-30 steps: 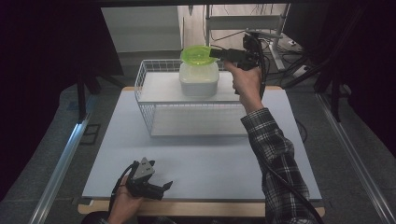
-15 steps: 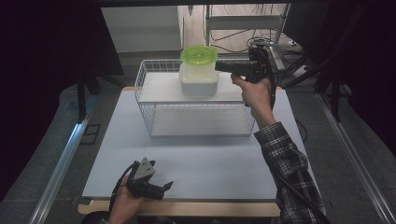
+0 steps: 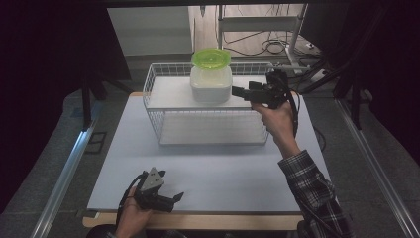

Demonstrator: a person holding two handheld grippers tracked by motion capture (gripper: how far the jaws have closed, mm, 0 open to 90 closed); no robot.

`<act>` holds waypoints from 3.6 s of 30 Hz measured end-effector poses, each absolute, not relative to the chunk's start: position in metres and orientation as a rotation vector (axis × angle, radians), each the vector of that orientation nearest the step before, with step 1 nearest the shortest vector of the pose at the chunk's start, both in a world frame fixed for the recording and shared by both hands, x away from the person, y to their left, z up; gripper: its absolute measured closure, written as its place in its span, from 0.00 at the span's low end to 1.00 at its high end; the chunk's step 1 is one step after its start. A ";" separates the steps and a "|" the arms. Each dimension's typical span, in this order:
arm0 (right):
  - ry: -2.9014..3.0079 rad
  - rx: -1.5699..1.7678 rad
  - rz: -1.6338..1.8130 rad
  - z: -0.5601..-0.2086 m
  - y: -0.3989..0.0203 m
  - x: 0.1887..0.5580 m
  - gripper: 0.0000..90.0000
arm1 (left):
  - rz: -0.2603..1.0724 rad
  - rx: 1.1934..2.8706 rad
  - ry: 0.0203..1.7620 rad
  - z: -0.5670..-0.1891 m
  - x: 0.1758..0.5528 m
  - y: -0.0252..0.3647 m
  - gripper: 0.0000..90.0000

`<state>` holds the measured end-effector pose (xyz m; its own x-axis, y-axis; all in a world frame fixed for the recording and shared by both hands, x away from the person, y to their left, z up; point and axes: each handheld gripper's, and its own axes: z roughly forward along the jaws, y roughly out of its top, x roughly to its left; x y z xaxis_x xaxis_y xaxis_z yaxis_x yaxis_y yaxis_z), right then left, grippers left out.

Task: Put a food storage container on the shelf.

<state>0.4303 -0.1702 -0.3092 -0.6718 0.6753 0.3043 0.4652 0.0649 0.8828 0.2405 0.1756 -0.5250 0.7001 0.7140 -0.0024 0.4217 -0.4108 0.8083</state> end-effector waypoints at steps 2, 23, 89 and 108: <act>2.153 1.143 1.647 -0.313 -0.170 0.426 0.17 | 0.438 2.048 0.861 -0.525 0.241 0.177 0.04; 2.216 0.975 1.540 -0.365 -0.168 0.384 0.11 | 0.465 2.077 0.866 -0.521 0.238 0.174 0.07; 2.313 0.978 1.200 -0.487 -0.229 0.305 0.02 | 0.297 2.085 0.799 -0.528 0.242 0.170 0.03; 2.395 1.034 1.031 -0.510 -0.235 0.305 0.01 | 0.327 2.135 0.826 -0.532 0.244 0.169 0.03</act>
